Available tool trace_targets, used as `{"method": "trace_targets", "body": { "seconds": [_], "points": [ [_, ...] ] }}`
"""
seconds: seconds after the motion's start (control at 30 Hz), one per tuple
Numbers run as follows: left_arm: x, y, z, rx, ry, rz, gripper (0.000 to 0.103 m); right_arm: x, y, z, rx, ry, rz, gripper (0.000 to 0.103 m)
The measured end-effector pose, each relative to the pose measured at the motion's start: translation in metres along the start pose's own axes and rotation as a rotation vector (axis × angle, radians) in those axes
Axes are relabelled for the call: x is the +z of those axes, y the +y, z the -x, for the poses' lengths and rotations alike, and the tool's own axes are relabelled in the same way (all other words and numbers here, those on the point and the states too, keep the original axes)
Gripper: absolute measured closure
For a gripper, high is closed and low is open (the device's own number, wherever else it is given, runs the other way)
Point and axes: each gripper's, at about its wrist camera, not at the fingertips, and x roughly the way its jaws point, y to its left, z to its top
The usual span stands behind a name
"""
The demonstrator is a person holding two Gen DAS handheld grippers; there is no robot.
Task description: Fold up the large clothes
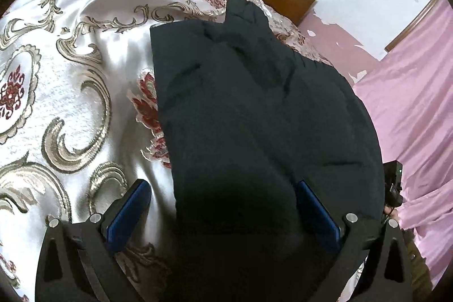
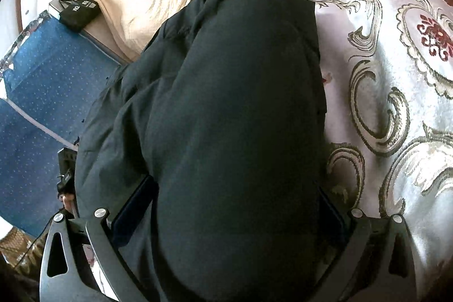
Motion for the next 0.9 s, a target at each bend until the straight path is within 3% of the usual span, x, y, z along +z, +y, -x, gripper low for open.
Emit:
{"method": "trace_targets", "body": {
  "seconds": [0.2,0.4,0.67,0.77,0.8,0.9],
  "points": [
    [-0.006,-0.004,-0.002,0.018,-0.045,-0.023,0.000,-0.005,0.001,0.007,0.002,-0.036,0.018,0.001],
    [-0.018,-0.016,-0.001,0.083,-0.110,-0.075,0.000,-0.010,-0.009,0.012,0.001,-0.052,0.031,0.001],
    [-0.023,-0.023,-0.001,0.109,-0.117,-0.087,0.000,-0.011,0.000,0.009,-0.063,-0.033,0.059,0.001],
    [-0.021,-0.027,-0.003,0.128,-0.100,-0.085,0.000,-0.013,0.005,0.012,-0.086,-0.035,0.070,0.005],
    [-0.021,-0.028,-0.003,0.131,-0.096,-0.076,0.003,-0.013,0.006,0.013,-0.083,-0.036,0.067,0.010],
    [-0.020,-0.035,0.000,0.097,-0.089,-0.069,0.029,-0.016,0.009,0.017,-0.079,-0.051,0.061,0.021]
  ]
}}
